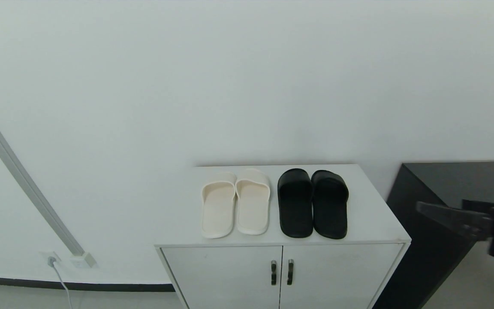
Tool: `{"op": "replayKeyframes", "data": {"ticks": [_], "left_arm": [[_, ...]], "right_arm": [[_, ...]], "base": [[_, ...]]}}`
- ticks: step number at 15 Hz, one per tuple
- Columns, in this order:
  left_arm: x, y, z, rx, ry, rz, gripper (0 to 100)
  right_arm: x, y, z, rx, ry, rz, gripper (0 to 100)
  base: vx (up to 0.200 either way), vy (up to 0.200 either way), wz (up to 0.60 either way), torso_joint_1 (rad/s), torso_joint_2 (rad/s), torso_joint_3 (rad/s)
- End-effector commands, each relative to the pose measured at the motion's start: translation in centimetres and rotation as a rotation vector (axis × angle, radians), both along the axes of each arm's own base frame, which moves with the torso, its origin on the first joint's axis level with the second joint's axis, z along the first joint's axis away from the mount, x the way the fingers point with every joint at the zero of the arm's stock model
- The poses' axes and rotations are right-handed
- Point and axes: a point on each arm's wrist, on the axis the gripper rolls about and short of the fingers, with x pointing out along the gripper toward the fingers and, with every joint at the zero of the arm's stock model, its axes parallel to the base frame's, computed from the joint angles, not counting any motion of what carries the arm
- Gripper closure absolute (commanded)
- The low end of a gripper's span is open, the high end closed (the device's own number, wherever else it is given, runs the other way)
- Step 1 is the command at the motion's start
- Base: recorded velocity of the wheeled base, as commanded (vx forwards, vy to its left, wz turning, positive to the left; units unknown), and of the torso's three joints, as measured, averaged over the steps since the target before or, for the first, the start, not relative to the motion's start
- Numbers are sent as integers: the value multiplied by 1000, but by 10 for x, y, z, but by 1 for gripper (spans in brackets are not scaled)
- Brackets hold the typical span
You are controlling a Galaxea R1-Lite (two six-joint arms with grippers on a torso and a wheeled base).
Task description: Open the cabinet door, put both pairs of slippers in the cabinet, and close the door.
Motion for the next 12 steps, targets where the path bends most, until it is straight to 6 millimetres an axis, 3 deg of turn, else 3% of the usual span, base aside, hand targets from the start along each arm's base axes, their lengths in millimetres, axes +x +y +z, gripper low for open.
{"op": "replayKeyframes", "data": {"ticks": [1,4,6,9,12], "left_arm": [[0,0,0,-1,0,0,100],[0,0,0,-1,-1,0,100],[0,0,0,-1,-1,0,100],[0,0,0,-1,0,0,100],[0,0,0,-1,-1,0,100]], "right_arm": [[49,93,-11,-43,47,-2,0],[97,146,-43,-42,-24,-144,0],[121,166,-68,-75,-46,-226,0],[155,175,-92,-114,-61,-355,0],[174,176,-107,-130,-53,-393,0]], "base": [[0,0,0,0,0,0],[0,0,0,0,0,0],[0,0,0,0,0,0],[0,0,0,0,0,0],[0,0,0,0,0,0]]}}
